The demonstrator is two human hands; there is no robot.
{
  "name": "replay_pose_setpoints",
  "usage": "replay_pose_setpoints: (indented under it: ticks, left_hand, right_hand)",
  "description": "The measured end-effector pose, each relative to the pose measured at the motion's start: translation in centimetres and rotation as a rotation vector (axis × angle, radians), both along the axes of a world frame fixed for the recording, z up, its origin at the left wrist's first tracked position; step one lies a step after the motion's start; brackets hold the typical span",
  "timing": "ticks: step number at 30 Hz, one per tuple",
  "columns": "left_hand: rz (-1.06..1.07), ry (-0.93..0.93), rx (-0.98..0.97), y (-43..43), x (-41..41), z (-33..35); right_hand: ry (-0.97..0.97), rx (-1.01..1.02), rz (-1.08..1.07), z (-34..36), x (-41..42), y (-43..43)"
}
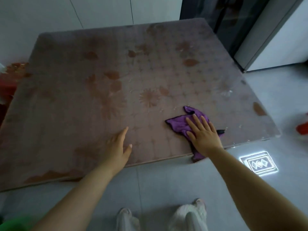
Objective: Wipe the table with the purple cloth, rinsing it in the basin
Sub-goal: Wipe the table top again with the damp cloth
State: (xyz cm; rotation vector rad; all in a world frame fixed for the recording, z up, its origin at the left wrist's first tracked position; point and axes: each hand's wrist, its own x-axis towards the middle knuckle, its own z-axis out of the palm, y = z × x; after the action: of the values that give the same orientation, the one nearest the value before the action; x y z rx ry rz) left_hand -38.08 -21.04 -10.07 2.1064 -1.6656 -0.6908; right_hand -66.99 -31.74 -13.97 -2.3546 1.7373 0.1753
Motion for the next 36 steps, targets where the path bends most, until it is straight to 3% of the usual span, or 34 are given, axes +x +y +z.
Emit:
replay_pose_setpoints:
  ticks: [4, 8, 14, 18, 21, 26, 32, 36]
  left_hand:
    - [0.13, 0.032, -0.04, -1.4, -5.9, -0.5]
    - [0.34, 0.045, -0.015, 0.2, -11.9, -0.8]
    - [0.448, -0.007, 0.041, 0.8, -16.1, -0.7]
    - [0.45, -0.023, 0.007, -2.5, -17.0, 0.3]
    - [0.361, -0.022, -0.004, -6.5, -18.5, 0.5]
    - [0.293, -0.008, -0.046, -11.0, -22.3, 1.6]
    - [0.396, -0.02, -0.023, -12.8, -26.1, 1.8]
    - [0.407, 0.006, -0.073, -15.6, -33.7, 1.5]
  right_hand:
    - [0.019, 0.047, -0.073, 0.8, -9.9, -6.0]
    - [-0.049, 0.048, -0.009, 0.5, -8.0, -10.5]
    - [-0.153, 0.175, 0.539, 0.2, 0.5, -6.6]
    - [-0.147, 0.169, 0.752, -0.2, -2.4, -2.5]
    - [-0.078, 0.004, 0.676, -0.7, -9.0, -3.9]
    - [0.011, 0.009, 0.516, -0.9, -18.9, -11.2]
    - [-0.034, 0.097, 0.361, 0.4, -17.6, -19.0]
    - [-0.091, 0.215, 0.853, 0.9, -17.2, -15.4]
